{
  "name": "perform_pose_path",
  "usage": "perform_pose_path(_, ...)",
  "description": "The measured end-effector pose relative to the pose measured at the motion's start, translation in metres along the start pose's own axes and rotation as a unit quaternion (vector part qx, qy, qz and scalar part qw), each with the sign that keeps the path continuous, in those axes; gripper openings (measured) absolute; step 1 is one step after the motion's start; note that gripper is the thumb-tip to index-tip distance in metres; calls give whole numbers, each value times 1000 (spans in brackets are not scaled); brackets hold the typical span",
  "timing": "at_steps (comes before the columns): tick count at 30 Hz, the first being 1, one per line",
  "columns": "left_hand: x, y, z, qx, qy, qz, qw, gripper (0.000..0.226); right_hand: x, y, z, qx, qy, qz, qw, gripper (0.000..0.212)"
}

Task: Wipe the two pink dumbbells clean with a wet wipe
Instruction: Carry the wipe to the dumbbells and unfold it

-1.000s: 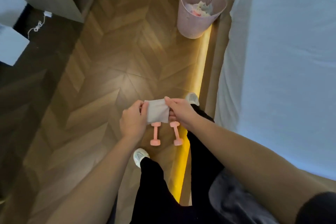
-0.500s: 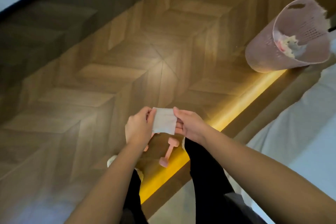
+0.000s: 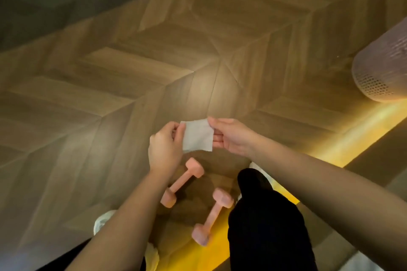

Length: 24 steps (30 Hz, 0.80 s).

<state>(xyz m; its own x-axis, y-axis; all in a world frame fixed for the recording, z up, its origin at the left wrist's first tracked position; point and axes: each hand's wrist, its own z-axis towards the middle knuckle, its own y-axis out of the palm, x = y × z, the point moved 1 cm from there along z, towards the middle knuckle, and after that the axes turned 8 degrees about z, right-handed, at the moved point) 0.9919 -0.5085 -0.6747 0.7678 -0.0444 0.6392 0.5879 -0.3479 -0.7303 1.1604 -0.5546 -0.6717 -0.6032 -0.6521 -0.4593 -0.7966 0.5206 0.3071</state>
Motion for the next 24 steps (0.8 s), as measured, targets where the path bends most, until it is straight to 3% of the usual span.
perform_pose_path(8,-37,-14,-8,55,50,-4,997,28,32,19,8,-41,-69,-41,996,20)
perform_pose_path(14,-19,-61,-80,95,81,-12,992,29,51,43,-72,-74,-106,-80,988,20)
perform_pose_path(18,-8,-82,-106,123,92,-22,988,31,60,53,-116,-89,-135,-39,986,26)
perform_pose_path(24,-14,-75,-109,105,91,-30,990,29,65,52,-116,-79,-154,-32,984,7)
